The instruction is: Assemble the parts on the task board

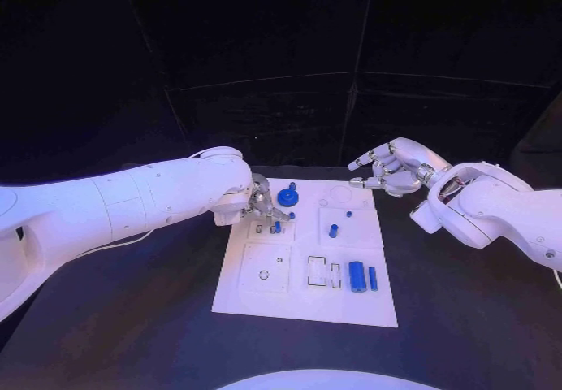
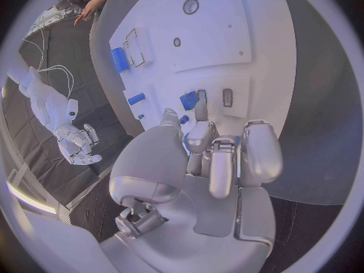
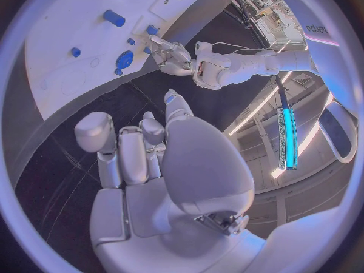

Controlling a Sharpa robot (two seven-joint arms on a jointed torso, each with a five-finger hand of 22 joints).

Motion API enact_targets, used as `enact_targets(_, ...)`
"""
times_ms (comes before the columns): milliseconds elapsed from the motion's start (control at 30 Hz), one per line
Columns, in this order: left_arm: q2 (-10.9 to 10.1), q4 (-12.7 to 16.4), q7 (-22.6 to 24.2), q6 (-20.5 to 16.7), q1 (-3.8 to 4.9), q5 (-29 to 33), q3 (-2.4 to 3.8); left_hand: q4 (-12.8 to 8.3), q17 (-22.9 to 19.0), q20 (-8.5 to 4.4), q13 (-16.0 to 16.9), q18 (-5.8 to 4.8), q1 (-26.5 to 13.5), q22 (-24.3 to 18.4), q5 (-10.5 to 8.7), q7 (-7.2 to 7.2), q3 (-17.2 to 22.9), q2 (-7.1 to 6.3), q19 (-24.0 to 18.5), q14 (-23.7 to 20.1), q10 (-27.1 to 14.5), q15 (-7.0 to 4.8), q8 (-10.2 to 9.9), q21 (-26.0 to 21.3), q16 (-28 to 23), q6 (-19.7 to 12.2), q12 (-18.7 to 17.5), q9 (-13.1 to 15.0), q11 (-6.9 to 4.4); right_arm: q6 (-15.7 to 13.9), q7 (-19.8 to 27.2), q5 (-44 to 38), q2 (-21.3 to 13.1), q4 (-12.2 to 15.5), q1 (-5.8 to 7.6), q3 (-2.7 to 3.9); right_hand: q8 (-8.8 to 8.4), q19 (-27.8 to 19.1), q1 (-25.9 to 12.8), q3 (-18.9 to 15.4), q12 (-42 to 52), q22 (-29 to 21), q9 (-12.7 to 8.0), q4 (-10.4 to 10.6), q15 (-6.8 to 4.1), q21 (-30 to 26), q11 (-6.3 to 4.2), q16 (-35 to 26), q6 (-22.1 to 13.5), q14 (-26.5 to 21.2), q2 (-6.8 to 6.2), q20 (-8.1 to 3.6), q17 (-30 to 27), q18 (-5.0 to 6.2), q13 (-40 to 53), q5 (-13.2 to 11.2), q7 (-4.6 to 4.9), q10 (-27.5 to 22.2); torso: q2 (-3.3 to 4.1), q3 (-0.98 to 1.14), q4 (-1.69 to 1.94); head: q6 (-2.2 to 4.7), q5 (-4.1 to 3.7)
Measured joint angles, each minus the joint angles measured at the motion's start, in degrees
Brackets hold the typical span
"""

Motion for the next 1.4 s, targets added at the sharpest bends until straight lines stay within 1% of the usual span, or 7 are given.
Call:
enact_targets(533,0.8,-0.5,-0.5,1.2,-0.01,-0.2,-0.02,-0.7,0.0,0.00,0.0,0.02,2.0,0.3,0.00,0.01,0.0,1.28,0.0,0.0,0.0,0.00,1.3,0.2,0.0,-1.2,0.0,1.7,0.01,0.2,-0.2,-0.2,0.5,-0.6,0.01,0.00,0.00,0.2,0.0,0.0,0.0,-0.1,0.0,0.0,0.00,0.0,0.00,-0.2,0.0,0.0,0.00,-0.21,0.0,-0.01,0.0,0.3,0.00,0.0,0.03,0.06,0.00,-0.36,0.13)
enact_targets(567,0.8,-0.6,-0.5,1.2,-0.01,-0.2,-0.02,-0.7,0.0,0.00,0.0,0.03,2.2,0.3,-0.01,0.01,0.1,1.23,0.0,0.0,0.0,0.00,1.3,0.2,0.0,-1.2,0.0,1.8,0.01,0.2,-0.2,-0.2,0.6,-0.6,0.01,0.00,0.00,0.2,0.0,0.0,0.0,-0.1,0.0,0.0,0.00,0.0,0.00,-0.2,0.0,0.0,0.00,-0.21,0.0,0.06,0.0,0.3,0.00,0.0,0.03,0.06,-0.01,-0.37,0.13)
enact_targets(600,0.9,-0.6,-0.5,1.3,-0.01,-0.3,-0.02,-0.7,0.0,0.00,0.0,0.02,2.3,0.4,-0.01,0.02,0.1,1.12,0.0,0.0,0.0,0.00,1.5,0.2,0.0,-1.2,0.0,1.9,0.01,0.2,-0.2,-0.2,0.6,-0.7,0.01,0.00,0.00,0.2,0.0,0.0,0.0,-0.1,0.0,0.0,0.00,0.0,0.00,-0.2,0.0,0.0,0.00,-0.21,0.0,0.92,0.0,0.3,0.00,0.0,0.04,0.06,-0.01,-0.41,0.13)
enact_targets(733,1.1,-0.8,-0.6,1.5,-0.02,-0.3,-0.02,-0.8,0.0,0.01,0.0,0.03,2.6,0.5,-0.01,0.23,0.2,1.40,0.0,0.0,0.0,0.00,1.6,0.2,0.0,-1.4,0.0,2.1,0.01,0.2,-0.3,-0.2,0.7,-0.7,0.01,0.00,0.28,0.2,0.0,0.0,0.0,-0.1,0.0,0.0,0.00,0.0,0.00,-0.2,0.0,0.0,0.00,-0.21,0.0,0.92,0.0,0.6,0.00,0.0,0.07,0.04,-0.01,-0.50,0.00)
enact_targets(1133,1.7,-1.4,-0.7,1.9,-0.05,-0.3,-0.03,-1.2,0.0,0.01,0.0,0.03,3.1,0.6,-0.02,0.01,0.3,1.43,0.0,0.0,0.0,0.01,1.8,0.2,0.0,-1.6,0.2,2.3,0.01,0.4,-0.5,-0.3,1.0,-0.9,0.01,0.00,0.29,0.2,0.0,0.0,0.0,-0.1,0.0,0.0,0.01,0.0,0.00,-0.2,0.0,0.0,0.00,-0.20,0.0,0.91,-0.1,0.8,0.00,0.0,0.10,0.03,-0.01,-0.65,-0.38)
enact_targets(1333,2.0,-1.7,-0.7,2.2,-0.07,-0.3,-0.03,-1.4,0.0,0.01,0.0,0.04,3.1,0.7,-0.02,0.22,0.4,1.43,0.0,0.0,0.0,0.01,1.8,0.2,0.0,-1.8,0.2,2.5,0.01,0.5,-0.6,-0.3,1.2,-1.0,0.01,0.00,0.29,0.2,0.0,0.0,0.0,-0.2,0.0,0.0,0.01,-0.2,0.00,-0.2,0.0,0.0,0.00,-0.20,-0.1,0.91,-0.1,0.8,0.00,0.0,0.12,0.03,-0.01,-0.75,-0.34)
enact_targets(1400,2.0,-1.8,-0.7,2.3,-0.07,-0.3,-0.03,-1.4,0.0,0.01,0.0,0.04,3.5,0.7,-0.02,0.10,0.5,1.78,0.0,0.0,0.0,0.01,1.8,0.4,0.0,-1.9,0.2,2.6,0.01,0.5,-0.6,-0.3,1.3,-1.1,0.01,0.00,0.29,0.2,0.0,0.0,0.0,-0.2,0.0,0.0,0.01,-0.2,0.00,-0.2,0.0,0.0,0.00,-0.20,-0.1,0.90,-0.1,0.8,0.00,0.0,0.12,0.03,-0.01,-0.77,-0.34)
